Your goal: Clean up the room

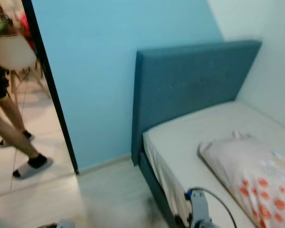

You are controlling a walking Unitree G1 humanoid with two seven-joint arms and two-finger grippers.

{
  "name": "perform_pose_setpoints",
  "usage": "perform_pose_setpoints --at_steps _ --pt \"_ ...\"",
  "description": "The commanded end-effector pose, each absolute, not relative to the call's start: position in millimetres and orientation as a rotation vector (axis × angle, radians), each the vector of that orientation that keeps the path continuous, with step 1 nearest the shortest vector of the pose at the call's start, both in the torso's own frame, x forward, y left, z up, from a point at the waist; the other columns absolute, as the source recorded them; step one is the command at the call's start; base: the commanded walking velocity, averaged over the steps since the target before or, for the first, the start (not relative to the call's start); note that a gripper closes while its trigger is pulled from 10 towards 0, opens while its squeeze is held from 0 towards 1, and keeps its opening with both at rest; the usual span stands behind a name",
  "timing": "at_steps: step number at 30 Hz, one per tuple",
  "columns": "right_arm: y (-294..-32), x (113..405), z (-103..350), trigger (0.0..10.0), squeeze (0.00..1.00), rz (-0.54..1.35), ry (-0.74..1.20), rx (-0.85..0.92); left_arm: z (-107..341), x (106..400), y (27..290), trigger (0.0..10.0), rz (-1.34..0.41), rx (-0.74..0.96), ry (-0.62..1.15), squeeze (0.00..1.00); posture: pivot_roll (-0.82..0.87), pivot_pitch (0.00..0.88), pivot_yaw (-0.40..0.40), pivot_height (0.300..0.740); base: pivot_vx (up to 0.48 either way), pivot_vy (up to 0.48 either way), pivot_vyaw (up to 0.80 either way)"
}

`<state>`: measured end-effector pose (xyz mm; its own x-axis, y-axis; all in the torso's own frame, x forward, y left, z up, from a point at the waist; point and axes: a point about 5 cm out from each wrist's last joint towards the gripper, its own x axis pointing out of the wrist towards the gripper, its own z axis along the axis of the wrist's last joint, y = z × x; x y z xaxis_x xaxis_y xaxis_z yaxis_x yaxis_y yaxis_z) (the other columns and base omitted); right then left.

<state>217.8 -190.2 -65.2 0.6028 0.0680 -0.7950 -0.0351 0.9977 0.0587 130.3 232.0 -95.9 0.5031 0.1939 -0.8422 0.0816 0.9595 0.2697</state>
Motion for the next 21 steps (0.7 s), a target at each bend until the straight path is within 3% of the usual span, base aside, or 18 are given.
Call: perform_pose_setpoints --at_steps 1,4,11,21 --pt "-186.2 214.2 -68.2 10.0 0.0 0.062 0.95 0.033 -97.0 127.7 232.6 10.0 0.058 0.298 1.068 0.0 0.07 0.009 -0.082 0.74 0.48 0.0 -0.79" --pt "-191.7 215.5 -67.1 10.0 0.0 0.014 0.949 0.039 -97.7 126.8 232.4 10.0 0.056 0.289 1.082 0.0 0.07 0.009 -0.082 0.74 0.443 0.0 -0.79" --pt "-210.0 221.6 -60.7 10.0 0.0 -0.142 0.901 0.135 -97.6 127.2 232.2 10.0 0.043 0.295 1.084 0.0 0.07 0.008 -0.08 0.74 0.0 0.0 -0.78" --pt "-219.1 234.5 -50.3 10.0 0.0 -0.225 0.818 0.25 -97.1 128.7 232.5 10.0 0.025 0.315 1.084 0.0 0.06 0.005 -0.075 0.74 0.0 0.0 -0.78"
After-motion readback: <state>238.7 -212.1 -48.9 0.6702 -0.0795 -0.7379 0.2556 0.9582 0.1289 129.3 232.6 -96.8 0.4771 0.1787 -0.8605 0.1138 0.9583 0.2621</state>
